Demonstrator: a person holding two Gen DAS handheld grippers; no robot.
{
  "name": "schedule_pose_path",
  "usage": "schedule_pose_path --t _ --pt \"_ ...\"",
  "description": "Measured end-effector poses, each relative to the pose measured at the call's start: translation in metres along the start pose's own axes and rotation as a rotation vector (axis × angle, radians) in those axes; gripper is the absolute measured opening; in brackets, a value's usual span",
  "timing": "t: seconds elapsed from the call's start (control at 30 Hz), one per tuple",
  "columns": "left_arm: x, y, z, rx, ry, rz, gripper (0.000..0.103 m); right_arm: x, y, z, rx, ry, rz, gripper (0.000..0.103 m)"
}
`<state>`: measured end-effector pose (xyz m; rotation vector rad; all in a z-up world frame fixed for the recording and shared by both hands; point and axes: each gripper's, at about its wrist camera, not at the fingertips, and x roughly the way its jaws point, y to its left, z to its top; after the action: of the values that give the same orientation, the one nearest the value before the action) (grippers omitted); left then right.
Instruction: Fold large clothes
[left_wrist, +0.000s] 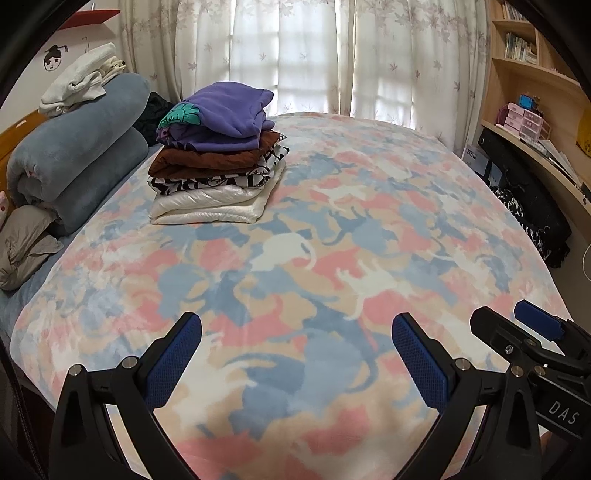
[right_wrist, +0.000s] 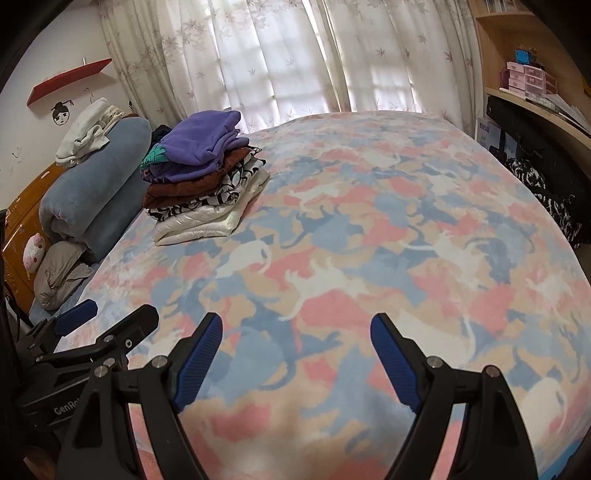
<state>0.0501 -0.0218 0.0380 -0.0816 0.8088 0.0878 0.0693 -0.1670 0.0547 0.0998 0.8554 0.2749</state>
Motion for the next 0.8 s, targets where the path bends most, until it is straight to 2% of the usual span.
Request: schedule_pose_path --t 0.8 --pt "0.007 0.005 -0.005 0.002 0.021 0.003 0.101 0.01 -0.004 -0.009 0.008 0.015 -0.002 0.083"
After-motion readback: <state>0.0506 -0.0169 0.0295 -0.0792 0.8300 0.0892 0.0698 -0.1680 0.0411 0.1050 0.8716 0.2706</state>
